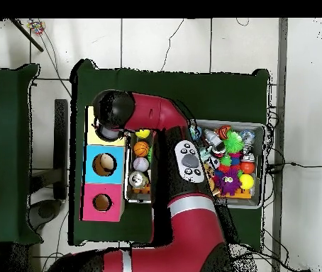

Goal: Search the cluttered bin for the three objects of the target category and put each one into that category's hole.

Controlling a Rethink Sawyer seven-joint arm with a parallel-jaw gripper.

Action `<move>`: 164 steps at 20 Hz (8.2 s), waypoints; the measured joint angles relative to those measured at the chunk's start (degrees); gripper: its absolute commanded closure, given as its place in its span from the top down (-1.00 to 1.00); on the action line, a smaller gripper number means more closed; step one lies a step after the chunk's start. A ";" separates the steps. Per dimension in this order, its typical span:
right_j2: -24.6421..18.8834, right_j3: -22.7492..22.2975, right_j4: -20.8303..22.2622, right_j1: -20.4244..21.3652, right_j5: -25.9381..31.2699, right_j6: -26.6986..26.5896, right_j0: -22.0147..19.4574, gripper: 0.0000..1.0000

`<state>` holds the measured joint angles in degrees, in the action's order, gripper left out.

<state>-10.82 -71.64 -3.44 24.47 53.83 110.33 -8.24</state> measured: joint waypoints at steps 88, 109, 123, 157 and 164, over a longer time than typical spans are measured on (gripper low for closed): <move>3.51 10.05 16.01 3.21 5.38 0.00 11.89 -1.00; 9.75 18.06 21.93 -2.03 4.48 0.00 17.47 -1.00; 10.48 23.10 18.02 -5.88 10.35 0.00 16.81 -1.00; 8.46 26.03 12.86 -8.19 17.26 0.00 13.58 -1.00; 8.43 26.36 12.87 -9.42 20.48 0.00 13.58 -1.00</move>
<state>-2.38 -45.28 9.43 15.06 74.31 110.33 5.35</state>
